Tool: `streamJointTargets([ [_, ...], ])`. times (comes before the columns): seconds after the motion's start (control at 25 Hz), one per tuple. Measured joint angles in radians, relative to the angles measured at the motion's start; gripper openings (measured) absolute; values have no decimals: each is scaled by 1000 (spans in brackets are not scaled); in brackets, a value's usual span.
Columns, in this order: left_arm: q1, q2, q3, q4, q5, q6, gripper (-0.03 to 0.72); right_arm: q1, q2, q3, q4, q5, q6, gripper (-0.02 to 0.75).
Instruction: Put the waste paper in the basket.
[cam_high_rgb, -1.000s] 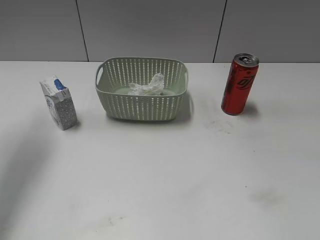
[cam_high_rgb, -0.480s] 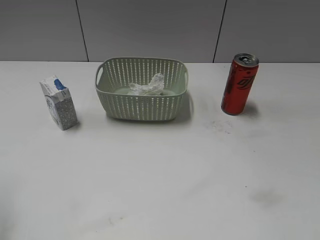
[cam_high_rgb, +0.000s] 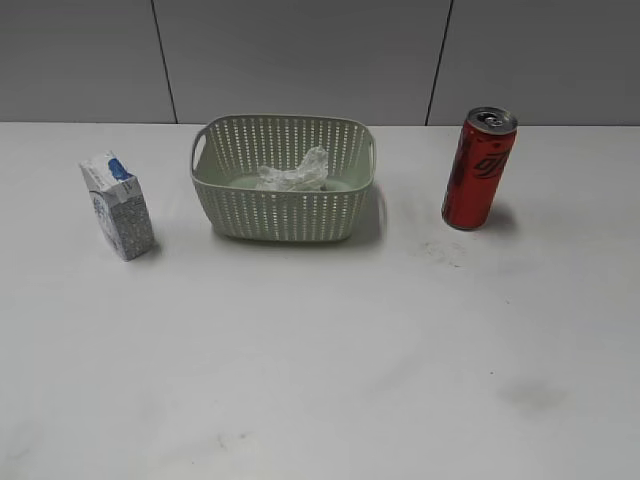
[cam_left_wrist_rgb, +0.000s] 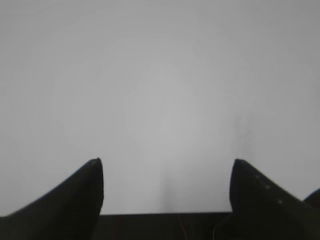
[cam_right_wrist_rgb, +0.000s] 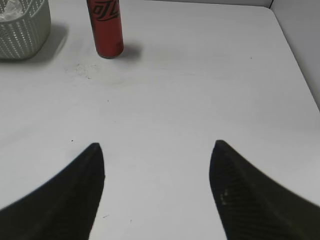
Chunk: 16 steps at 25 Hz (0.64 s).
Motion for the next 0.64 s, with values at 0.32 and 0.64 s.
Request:
streamJointTargets([
  [0.32,0,-226,28,-6,-60,0,580,0,0,0,1,0,-1,500],
  [0.64,0,-398,35,-7,-64,0,580,0,0,0,1,0,0,500],
])
